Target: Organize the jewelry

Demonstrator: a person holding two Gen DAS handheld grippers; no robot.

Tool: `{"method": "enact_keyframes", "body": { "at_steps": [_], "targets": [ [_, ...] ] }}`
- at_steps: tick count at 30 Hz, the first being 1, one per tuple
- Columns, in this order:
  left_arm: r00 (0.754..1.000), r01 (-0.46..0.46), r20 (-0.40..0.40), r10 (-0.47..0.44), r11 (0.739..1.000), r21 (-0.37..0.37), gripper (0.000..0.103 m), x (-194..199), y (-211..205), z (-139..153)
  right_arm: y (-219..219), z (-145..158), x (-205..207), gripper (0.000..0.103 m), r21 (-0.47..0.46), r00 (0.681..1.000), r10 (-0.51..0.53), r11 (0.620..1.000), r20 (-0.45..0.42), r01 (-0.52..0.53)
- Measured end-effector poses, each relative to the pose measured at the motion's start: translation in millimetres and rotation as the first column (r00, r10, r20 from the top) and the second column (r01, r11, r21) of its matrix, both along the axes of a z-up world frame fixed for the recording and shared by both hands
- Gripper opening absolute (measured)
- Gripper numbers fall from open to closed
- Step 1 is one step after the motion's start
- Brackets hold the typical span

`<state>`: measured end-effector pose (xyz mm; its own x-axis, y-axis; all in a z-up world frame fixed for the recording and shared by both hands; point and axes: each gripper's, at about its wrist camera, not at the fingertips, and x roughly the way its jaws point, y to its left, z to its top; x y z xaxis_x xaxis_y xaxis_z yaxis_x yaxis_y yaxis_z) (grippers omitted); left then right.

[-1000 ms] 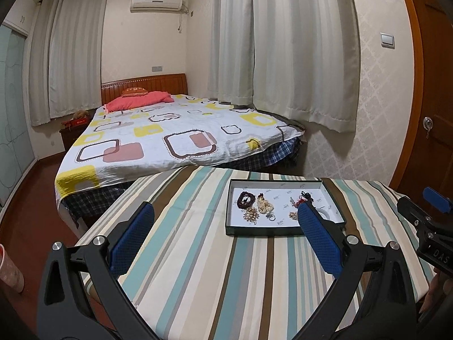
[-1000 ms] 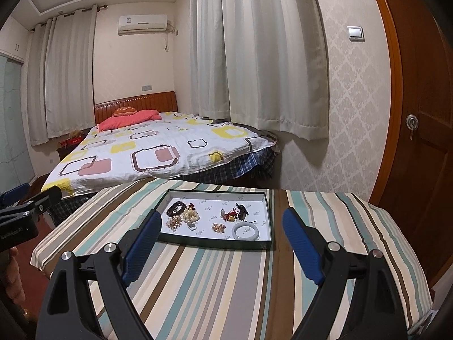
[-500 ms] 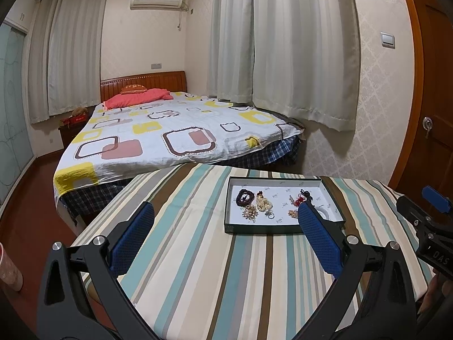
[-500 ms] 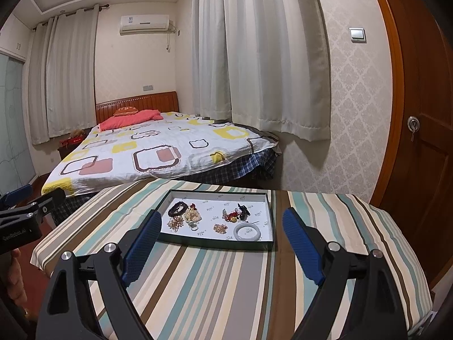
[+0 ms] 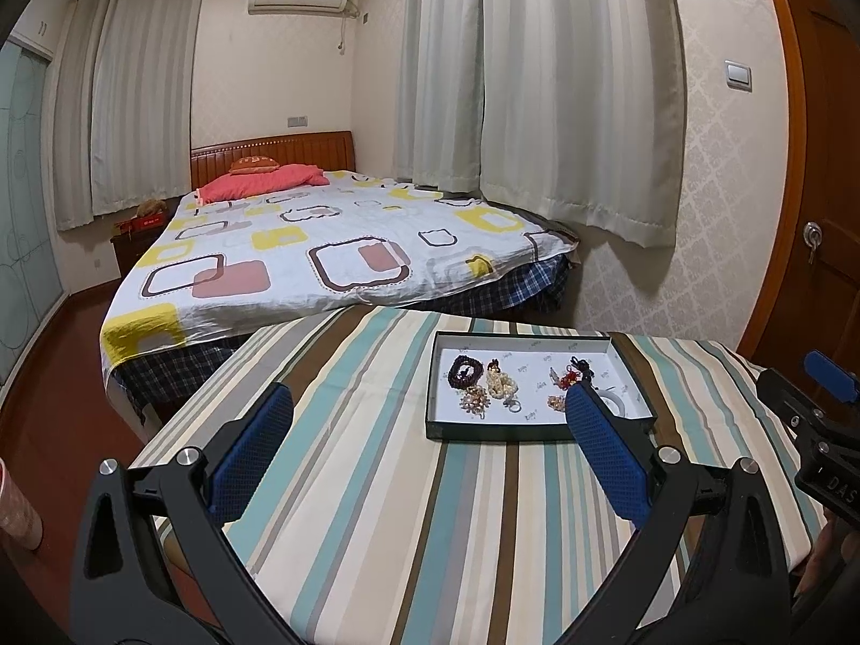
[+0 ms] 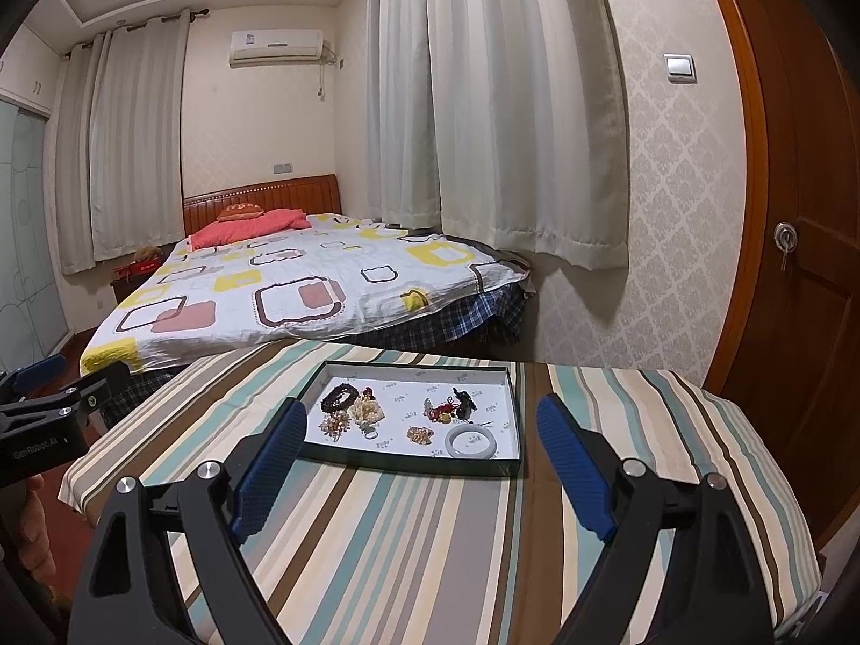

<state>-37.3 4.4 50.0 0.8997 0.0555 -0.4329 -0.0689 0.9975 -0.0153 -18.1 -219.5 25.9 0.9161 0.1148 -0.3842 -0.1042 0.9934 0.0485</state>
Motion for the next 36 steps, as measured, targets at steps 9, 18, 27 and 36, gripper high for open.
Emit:
{"method": "enact_keyframes", "body": {
  "at_steps": [9,18,27,36],
  "targets": [
    [1.000,0.001,-0.003,-0.001,1.000,-0.001,0.099,0.6,1.1,-0.2,-0.3,-0.3,0.3,0.085,0.000,1.000,0.000,1.000,0.000,0.000],
    [1.000,-0.009,-0.011,0.009,1.000,-0.007,0.099,0.8,4.7,-6.2,0.6,-2.2,1.1,0.085,0.000,1.000,0.002,1.000,-0.004,-0.002],
    [1.000,0.022,-0.020,-0.022,1.000,-0.007,0.099,6.4,5.8,-9.6,2.8,-6.2,1.6,0.085,0.000,1.000,0.005,1.000,-0.011,-0.005],
    [0.999,0.026,-0.023,-0.026,1.000,0.003,0.099,15.7,8.6,-16.4,2.7,-9.1,3.8,0.085,0.003,1.000,0.011,1.000,-0.015,-0.011]
  ]
}}
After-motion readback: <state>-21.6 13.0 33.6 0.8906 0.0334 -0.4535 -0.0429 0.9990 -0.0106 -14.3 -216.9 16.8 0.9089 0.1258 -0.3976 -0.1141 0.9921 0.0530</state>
